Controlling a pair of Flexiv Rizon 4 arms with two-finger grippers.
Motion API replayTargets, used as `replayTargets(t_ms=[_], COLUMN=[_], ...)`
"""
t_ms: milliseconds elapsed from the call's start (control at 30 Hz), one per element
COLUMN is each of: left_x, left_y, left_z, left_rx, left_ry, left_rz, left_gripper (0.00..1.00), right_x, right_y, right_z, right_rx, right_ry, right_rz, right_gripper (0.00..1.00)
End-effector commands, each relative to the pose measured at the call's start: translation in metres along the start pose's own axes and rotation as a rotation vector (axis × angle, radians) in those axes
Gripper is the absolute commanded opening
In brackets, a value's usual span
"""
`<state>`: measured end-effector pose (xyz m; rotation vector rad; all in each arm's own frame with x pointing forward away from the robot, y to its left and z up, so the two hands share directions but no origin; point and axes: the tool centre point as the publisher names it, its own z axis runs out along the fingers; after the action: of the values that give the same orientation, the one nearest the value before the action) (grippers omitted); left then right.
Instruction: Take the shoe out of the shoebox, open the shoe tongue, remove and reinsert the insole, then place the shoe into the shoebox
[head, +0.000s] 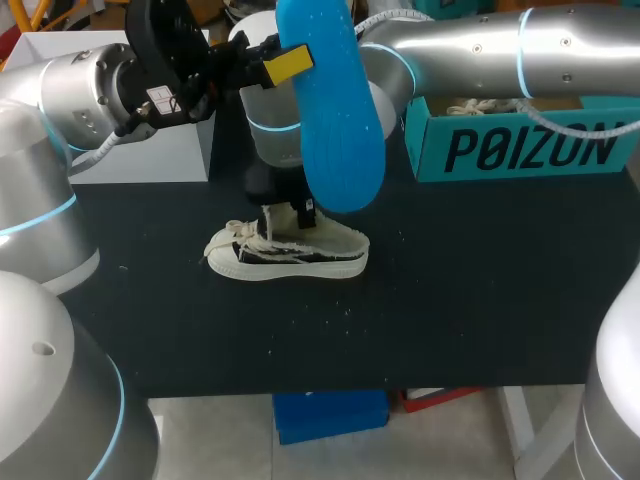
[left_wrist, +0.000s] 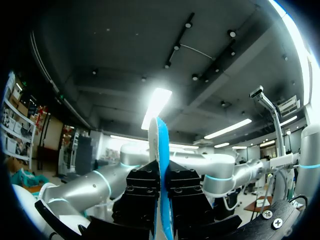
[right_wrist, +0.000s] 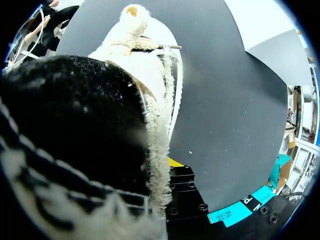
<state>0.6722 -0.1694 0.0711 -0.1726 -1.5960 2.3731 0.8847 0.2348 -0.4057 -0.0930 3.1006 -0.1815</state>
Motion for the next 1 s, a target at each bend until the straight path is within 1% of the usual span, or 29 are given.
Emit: replayTargets(t_ms=[33,300,333,367,400,433,533,600,667,733,800,833,900,967,1000], left_x=[0.0,0.0,0.0,0.0,0.0,0.0,0.0,0.0,0.0,0.0,0.0,0.0,0.0,0.0,0.0], left_y=[0.001,0.001,0.001,0.001,0.001,0.001,0.001,0.001,0.001,0.001,0.001,0.001,0.001,0.001,0.001], left_z=[0.0,0.0,0.0,0.0,0.0,0.0,0.0,0.0,0.0,0.0,0.0,0.0,0.0,0.0,0.0], left_rx=[0.002,0.002,0.002,0.002,0.002,0.002,0.002,0.002,0.002,0.002,0.002,0.002,0.002,0.002,0.002], left_ry=[0.0,0.0,0.0,0.0,0.0,0.0,0.0,0.0,0.0,0.0,0.0,0.0,0.0,0.0,0.0], left_rz=[0.002,0.002,0.002,0.002,0.002,0.002,0.002,0.002,0.002,0.002,0.002,0.002,0.002,0.002,0.002], left_gripper=[0.0,0.0,0.0,0.0,0.0,0.0,0.0,0.0,0.0,0.0,0.0,0.0,0.0,0.0,0.0], right_x=[0.0,0.0,0.001,0.001,-0.001,-0.004,-0.011,-0.016,-0.022,-0.026,-0.028,-0.027,-0.025,-0.022,-0.021], right_y=[0.0,0.0,-0.002,-0.005,-0.008,-0.012,-0.026,-0.037,-0.048,-0.057,-0.063,-0.066,-0.069,-0.07,-0.07], right_z=[0.0,0.0,-0.007,-0.019,-0.031,-0.042,-0.07,-0.087,-0.098,-0.106,-0.109,-0.112,-0.116,-0.117,-0.117], right_rx=[0.001,0.001,0.003,0.008,0.021,0.039,0.099,0.129,0.177,0.247,0.288,0.315,0.349,0.363,0.368], right_ry=[0.0,0.0,-0.014,-0.019,-0.038,-0.048,-0.064,-0.049,-0.021,-0.01,-0.003,0.007,0.03,0.066,0.079], right_rz=[0.0,0.0,-0.007,0.008,0.047,0.106,0.216,0.319,0.44,0.584,0.712,0.808,0.983,1.149,1.209], right_gripper=[0.0,0.0,0.0,0.0,0.0,0.0,0.0,0.0,0.0,0.0,0.0,0.0,0.0,0.0,0.0])
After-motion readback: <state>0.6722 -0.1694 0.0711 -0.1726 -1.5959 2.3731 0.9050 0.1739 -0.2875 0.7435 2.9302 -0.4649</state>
